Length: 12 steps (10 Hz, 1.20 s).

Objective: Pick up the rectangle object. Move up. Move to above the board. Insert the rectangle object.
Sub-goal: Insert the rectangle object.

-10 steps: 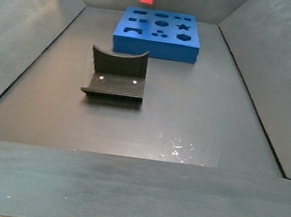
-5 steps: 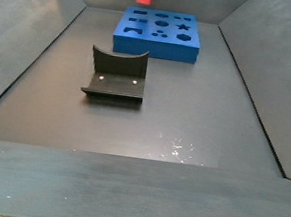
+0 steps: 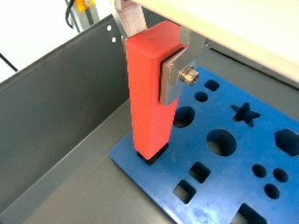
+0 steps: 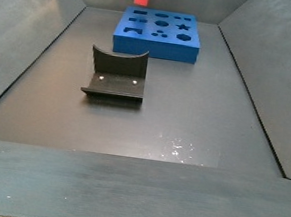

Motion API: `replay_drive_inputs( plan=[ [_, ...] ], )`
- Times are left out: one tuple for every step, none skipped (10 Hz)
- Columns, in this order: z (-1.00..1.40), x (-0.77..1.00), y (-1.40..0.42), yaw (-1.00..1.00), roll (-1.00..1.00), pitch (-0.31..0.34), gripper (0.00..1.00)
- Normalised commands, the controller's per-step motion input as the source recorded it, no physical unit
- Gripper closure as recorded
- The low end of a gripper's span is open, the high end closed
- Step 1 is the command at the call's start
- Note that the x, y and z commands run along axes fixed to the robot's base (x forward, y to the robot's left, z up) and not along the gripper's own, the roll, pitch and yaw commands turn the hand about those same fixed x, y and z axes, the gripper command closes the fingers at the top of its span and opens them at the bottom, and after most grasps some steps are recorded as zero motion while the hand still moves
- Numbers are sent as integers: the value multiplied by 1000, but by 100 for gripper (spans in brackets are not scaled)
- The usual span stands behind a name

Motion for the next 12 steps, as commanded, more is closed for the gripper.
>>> replay_drive_inputs(
  plan=[
    [-17, 0, 0, 0, 26, 6, 100],
    [-166, 0, 0, 0, 66, 0, 100],
    [-191, 0, 0, 0, 60, 0, 100],
    [-57, 0, 0, 0, 0, 0, 100],
    [-29, 9, 0, 0, 0, 0, 100],
    [-123, 74, -20, 0, 3, 0, 100],
    [-114, 51, -6, 0, 14, 0, 100],
    [-31, 0, 0, 0, 0, 0, 100],
    [-103, 20, 0, 0, 0, 0, 100],
    [-149, 31, -23, 0, 0, 0, 100],
    [-171, 46, -34, 0, 0, 0, 100],
    [-151, 66, -60, 0, 0, -20, 100]
  ],
)
